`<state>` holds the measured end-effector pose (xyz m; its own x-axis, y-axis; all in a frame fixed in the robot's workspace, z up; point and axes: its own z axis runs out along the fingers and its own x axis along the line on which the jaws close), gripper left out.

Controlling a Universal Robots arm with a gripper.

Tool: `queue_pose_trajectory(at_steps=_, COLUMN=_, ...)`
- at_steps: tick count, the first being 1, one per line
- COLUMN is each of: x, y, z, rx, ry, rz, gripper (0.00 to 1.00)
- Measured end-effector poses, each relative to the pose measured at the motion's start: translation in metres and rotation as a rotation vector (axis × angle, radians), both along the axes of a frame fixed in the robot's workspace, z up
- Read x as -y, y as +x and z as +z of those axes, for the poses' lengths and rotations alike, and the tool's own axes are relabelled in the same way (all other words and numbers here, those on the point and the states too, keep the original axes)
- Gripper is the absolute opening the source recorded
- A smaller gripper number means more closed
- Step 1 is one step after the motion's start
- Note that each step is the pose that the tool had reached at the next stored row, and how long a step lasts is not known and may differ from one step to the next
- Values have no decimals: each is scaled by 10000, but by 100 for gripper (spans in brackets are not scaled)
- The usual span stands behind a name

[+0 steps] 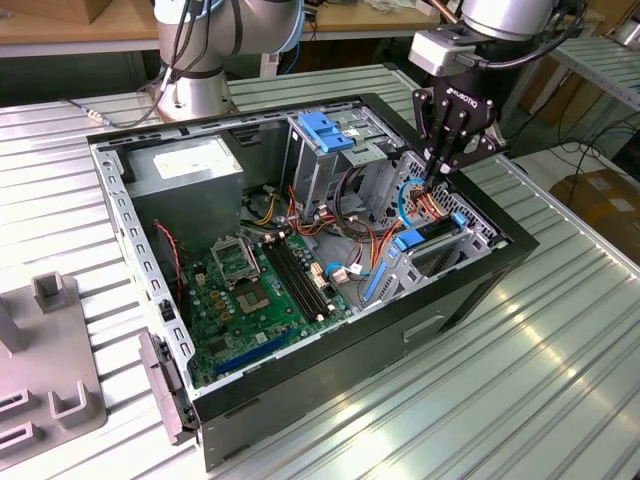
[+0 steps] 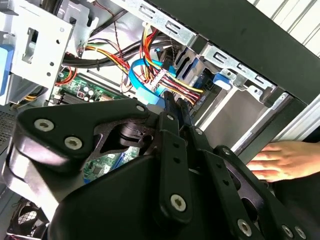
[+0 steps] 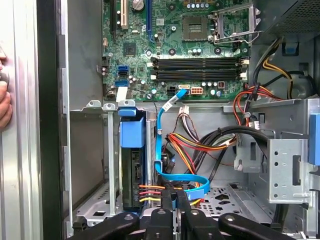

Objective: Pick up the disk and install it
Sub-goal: 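Insert the second disk wire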

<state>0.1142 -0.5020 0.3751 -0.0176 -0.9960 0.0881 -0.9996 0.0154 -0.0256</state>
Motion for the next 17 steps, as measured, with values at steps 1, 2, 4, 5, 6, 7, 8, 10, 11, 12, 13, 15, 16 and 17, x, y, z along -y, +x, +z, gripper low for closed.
queue_pose_trajectory(at_steps=1, x=0, y=0, z=-2, rx=0, ry=0, rz=0, gripper=16)
queue_pose_trajectory(at_steps=2, x=1, y=0, z=-5, rx=0, ry=4, rz=0, gripper=16)
queue_pose_trajectory(at_steps=4, x=35, y=0, z=-15, rx=0, ry=28, rz=0, gripper=16)
queue_pose_trajectory(at_steps=5, x=61, y=0, z=-18, rx=0, ry=37, rz=0, gripper=16)
queue_pose_trajectory(at_steps=6, x=77, y=-1, z=-21, rx=0, ry=45, rz=0, gripper=16)
queue_pose_trajectory(at_steps=7, x=103, y=-2, z=-25, rx=0, ry=57, rz=0, gripper=16)
queue_pose_trajectory(at_steps=8, x=122, y=-3, z=-29, rx=0, ry=67, rz=1, gripper=16)
queue_pose_trajectory(at_steps=10, x=162, y=-11, z=-40, rx=5, ry=110, rz=0, gripper=16)
queue_pose_trajectory(at_steps=11, x=177, y=-19, z=-45, rx=18, ry=145, rz=0, gripper=16)
queue_pose_trajectory(at_steps=12, x=185, y=-28, z=-49, rx=38, ry=169, rz=2, gripper=16)
queue_pose_trajectory(at_steps=13, x=192, y=-37, z=-55, rx=88, ry=189, rz=11, gripper=16)
queue_pose_trajectory(at_steps=15, x=198, y=-52, z=-62, rx=178, ry=213, rz=34, gripper=16)
queue_pose_trajectory(at_steps=16, x=201, y=-59, z=-66, rx=221, ry=227, rz=45, gripper=16)
queue_pose_trajectory(at_steps=17, x=206, y=-72, z=-72, rx=292, ry=248, rz=63, gripper=16)
